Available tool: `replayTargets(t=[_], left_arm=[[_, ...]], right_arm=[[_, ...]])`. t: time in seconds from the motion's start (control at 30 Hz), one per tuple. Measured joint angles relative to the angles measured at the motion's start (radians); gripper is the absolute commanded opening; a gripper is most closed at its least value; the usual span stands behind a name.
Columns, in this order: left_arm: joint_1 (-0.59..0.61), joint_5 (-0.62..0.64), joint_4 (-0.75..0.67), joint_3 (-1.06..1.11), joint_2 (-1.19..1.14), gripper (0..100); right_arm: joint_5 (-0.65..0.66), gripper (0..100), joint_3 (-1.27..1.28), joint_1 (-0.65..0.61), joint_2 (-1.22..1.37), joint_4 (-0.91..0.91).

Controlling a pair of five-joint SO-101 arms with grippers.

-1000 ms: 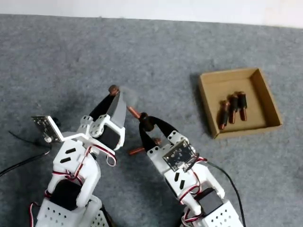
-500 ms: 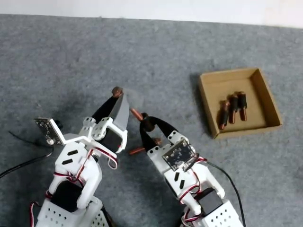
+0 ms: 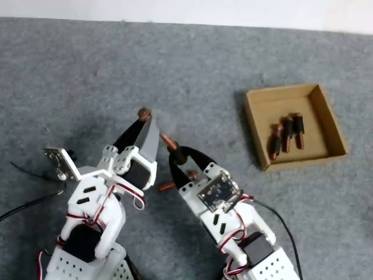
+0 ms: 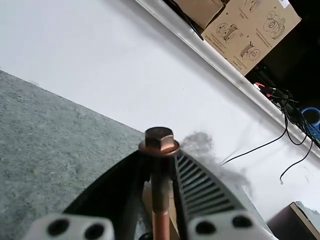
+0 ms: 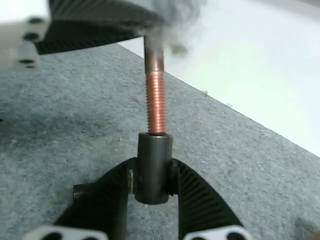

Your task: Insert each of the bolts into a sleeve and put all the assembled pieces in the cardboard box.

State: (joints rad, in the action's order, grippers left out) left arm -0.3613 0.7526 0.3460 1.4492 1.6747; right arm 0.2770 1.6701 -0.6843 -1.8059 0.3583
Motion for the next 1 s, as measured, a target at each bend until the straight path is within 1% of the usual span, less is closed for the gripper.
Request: replayTargets(t=[0.6, 0.93, 1.0], left_arm=[[0.000, 0.005, -0.002, 0.037, 0.003, 1], [-0.014, 0.006, 0.052, 0.064, -0.005, 1], [-0.014, -0.011, 0.054, 0.064, -0.005, 1]], right_arm=[[0.002, 0.4, 0.000, -0.005, -0.002, 0.003], [-0.002, 0.4, 0.000, -0.005, 0.000, 0.005], [-0.002, 0.4, 0.000, -0.005, 0.000, 0.005]])
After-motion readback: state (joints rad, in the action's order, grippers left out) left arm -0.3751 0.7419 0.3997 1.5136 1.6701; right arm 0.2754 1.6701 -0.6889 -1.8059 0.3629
